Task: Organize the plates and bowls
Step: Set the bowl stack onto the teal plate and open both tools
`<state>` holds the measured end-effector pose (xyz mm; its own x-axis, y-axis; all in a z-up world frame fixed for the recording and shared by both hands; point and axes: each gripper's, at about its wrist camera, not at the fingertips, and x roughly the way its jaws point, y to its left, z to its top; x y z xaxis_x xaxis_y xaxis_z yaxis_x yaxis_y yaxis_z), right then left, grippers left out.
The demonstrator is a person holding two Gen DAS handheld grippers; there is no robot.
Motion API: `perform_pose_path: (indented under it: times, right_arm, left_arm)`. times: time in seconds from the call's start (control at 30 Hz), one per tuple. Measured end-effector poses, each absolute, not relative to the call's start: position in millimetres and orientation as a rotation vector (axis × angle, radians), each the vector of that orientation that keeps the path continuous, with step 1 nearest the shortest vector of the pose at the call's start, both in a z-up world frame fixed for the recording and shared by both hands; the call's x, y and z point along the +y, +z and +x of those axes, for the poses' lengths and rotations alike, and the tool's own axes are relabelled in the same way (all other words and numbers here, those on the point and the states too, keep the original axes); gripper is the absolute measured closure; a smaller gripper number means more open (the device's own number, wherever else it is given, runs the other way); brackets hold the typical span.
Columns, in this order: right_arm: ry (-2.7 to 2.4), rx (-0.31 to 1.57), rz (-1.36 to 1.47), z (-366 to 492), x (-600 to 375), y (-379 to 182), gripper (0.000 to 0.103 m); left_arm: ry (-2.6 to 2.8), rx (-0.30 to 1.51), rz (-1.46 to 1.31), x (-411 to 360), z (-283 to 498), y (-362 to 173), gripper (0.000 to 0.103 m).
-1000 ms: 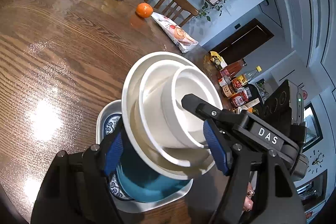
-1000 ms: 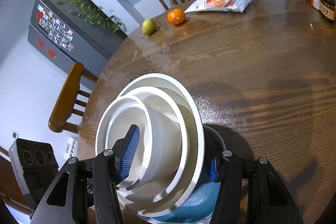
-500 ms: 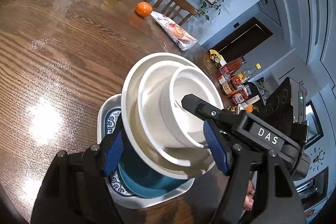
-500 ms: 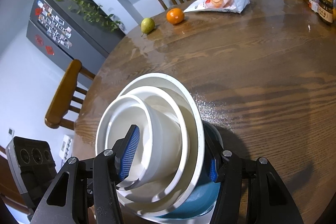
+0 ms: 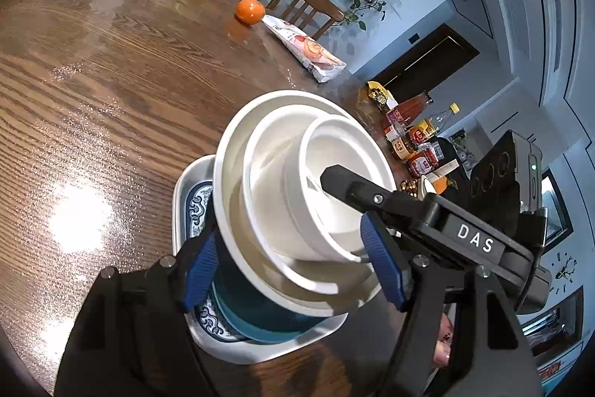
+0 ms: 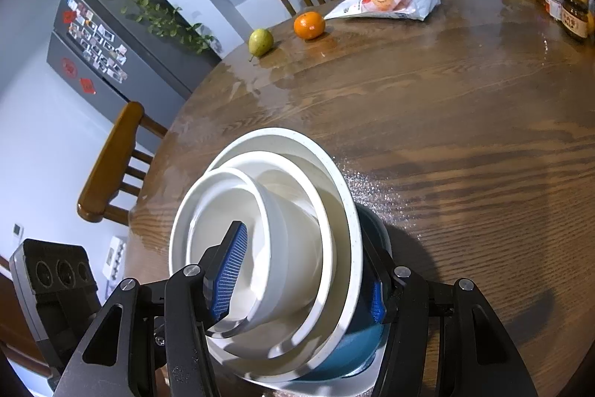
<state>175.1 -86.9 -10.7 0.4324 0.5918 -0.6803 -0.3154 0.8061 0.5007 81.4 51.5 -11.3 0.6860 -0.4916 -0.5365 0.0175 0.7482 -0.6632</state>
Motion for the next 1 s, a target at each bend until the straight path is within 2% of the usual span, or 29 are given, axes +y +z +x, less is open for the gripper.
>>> perform_pose_path:
  times: [1.0]
  right_arm:
    - [0.569,1.005,0.306,172.8,-83.4,-18.2,0.044]
  left_arm:
    - [-0.315,0.807,-0.681,49.4,80.0,-21.5,0.031]
